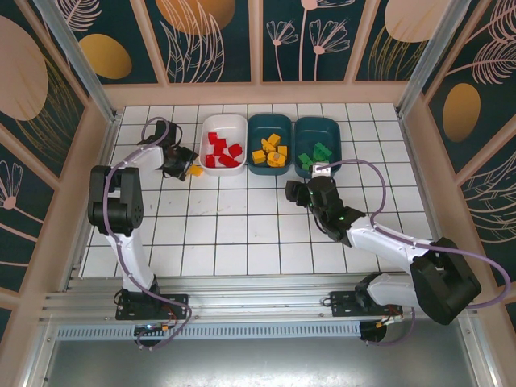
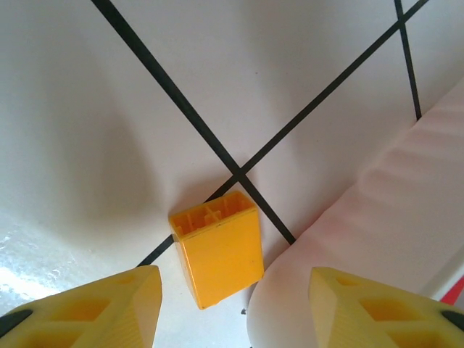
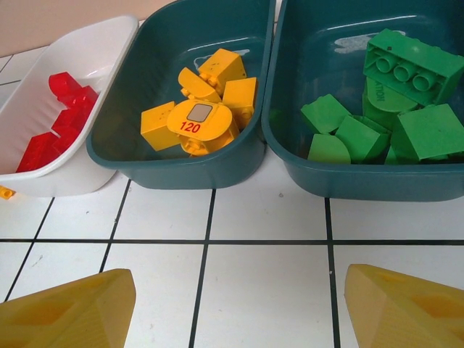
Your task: Sort the legos into containers by color
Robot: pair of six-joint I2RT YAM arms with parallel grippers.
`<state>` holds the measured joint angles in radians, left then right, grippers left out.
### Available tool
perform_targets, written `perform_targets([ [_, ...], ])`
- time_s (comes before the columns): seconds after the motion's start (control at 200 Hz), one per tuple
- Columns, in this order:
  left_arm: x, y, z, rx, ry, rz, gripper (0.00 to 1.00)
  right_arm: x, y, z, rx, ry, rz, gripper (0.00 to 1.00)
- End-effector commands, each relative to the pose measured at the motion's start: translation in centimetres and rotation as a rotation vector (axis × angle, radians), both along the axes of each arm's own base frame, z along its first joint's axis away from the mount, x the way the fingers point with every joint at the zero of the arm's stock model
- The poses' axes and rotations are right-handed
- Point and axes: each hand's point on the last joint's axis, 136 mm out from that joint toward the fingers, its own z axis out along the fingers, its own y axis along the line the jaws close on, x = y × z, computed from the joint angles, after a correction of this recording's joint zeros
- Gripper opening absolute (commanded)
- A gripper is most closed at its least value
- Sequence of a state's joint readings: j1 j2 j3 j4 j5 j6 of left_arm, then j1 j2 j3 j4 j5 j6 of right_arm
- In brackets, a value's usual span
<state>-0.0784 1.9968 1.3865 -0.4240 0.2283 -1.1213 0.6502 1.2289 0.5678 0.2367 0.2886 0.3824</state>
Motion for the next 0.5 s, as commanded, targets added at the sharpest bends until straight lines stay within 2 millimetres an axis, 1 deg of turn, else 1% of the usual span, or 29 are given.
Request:
perform_targets([
  [0.0,-1.1,-0.2,-1.2,-0.008,0.105,0.008,0.57,0.5,0.2,2.2,0.011,-0.059,-0.012,0.77],
  [0.18,0.2,0.3,-1.9,0.013,0.116,0.009,0.57,0.5,0.2,2.2,0.013,-0.06,-0.01,0.77],
  [0.26,0.6,0.0,-2.3,-0.007,0.116,0.008,0.57,0.5,0.3,2.2,0.012,-0.061,-0.009,0.77],
  [0.375,0.3,-0.4,-3.1,-0.021,0.143,0.0,0.57,0.5,0.2,2.1,0.009,-0.06,-0.011,0.77],
  [0.495,-0.3,-0.1,-3.5,-0.004,0.155,-0.002,0.56,0.5,0.4,2.0,0.009,-0.056,-0.008,0.77],
])
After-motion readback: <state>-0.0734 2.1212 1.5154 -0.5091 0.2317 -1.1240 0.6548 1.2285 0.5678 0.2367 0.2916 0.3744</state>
